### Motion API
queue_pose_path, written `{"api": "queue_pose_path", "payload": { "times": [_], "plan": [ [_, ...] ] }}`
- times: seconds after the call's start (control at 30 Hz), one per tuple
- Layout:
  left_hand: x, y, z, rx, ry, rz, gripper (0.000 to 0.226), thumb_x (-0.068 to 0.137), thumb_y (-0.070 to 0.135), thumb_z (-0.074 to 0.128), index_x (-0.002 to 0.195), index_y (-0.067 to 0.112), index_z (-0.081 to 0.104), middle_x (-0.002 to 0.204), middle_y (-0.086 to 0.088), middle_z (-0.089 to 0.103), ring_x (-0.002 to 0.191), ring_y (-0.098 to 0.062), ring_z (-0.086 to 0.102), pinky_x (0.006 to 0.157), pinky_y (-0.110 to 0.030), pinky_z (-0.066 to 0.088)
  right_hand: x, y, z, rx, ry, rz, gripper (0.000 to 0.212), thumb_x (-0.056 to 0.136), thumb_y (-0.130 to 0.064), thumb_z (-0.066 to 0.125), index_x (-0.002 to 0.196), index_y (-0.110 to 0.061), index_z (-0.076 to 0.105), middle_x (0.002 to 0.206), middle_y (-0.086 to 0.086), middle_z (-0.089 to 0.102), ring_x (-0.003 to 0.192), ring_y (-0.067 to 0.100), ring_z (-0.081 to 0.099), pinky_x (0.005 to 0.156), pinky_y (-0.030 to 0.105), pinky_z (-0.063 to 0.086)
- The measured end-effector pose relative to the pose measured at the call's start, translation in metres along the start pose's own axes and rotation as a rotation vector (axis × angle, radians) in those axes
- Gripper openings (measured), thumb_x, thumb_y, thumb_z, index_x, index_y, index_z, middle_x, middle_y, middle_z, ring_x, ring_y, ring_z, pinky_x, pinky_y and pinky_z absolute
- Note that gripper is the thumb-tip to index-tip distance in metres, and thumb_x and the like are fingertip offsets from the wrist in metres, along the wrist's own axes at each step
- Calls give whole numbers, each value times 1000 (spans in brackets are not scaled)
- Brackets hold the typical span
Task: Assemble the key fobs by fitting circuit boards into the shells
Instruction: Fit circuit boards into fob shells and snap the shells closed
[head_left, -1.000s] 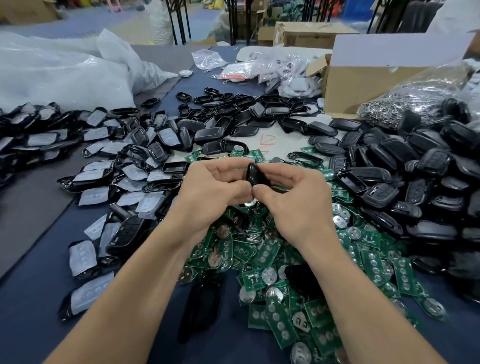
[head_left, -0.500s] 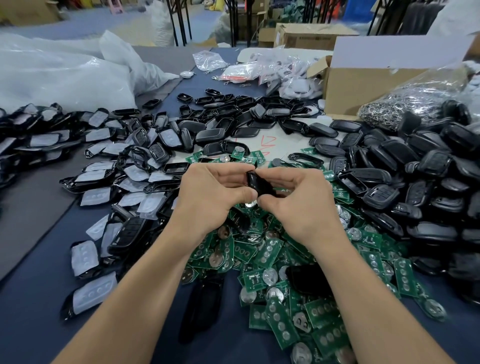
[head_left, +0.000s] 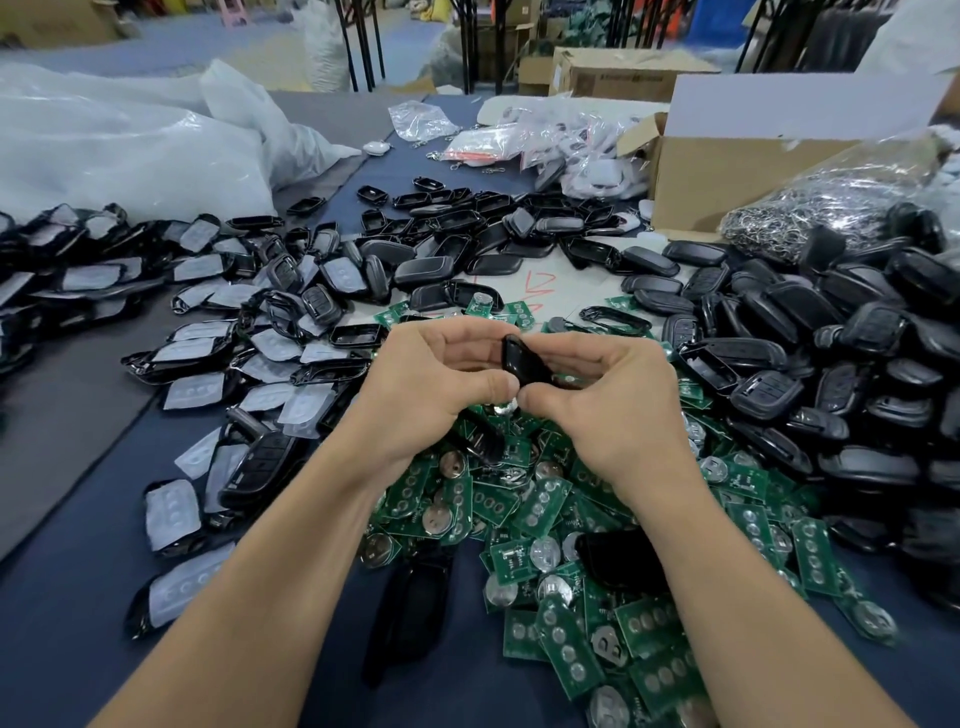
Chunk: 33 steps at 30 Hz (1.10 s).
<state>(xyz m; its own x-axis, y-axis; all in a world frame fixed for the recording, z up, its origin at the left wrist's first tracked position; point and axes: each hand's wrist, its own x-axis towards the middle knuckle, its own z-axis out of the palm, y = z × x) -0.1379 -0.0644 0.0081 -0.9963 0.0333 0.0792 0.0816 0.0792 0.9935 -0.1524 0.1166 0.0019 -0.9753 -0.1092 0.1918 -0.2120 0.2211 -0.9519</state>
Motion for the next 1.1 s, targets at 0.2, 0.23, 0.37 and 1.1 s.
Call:
{"api": "queue_pose_path", "payload": {
  "times": [0.2, 0.23, 0.37, 1.1],
  "plan": [
    [1, -1, 3, -31, 9, 42, 44, 73, -3, 88, 112, 16, 79, 102, -6, 82, 100, -21, 78, 88, -25, 59, 4, 4, -4, 151, -44, 12, 47, 62, 3, 93, 89, -33, 81, 92, -9, 81, 94, 7, 77, 87, 24, 59],
    [1, -1, 4, -43, 11, 44, 43, 73, -2, 88, 111, 16, 80, 102, -6, 82, 100, -22, 78, 88, -25, 59, 5, 4, -5, 185, -53, 15, 48, 62, 6, 92, 89, -32, 81, 92, -7, 81, 93, 9, 77, 85, 22, 59],
    [-1, 1, 8, -56, 7, 56, 39, 75, -2, 87, 106, 21, 81, 100, -4, 82, 96, -18, 78, 84, -22, 59, 5, 6, -6, 257, -60, 9, 50, 61, 11, 91, 87, -31, 82, 90, -5, 81, 91, 10, 78, 81, 16, 57],
    [-5, 5, 0, 94, 66, 98, 44, 68, -2, 93, 104, 21, 82, 96, 1, 82, 95, -16, 79, 85, -25, 61, -4, -6, 0, -10, -14, -14, 47, 67, -1, 92, 97, -37, 82, 90, -20, 79, 85, -1, 75, 79, 15, 58]
  ]
}}
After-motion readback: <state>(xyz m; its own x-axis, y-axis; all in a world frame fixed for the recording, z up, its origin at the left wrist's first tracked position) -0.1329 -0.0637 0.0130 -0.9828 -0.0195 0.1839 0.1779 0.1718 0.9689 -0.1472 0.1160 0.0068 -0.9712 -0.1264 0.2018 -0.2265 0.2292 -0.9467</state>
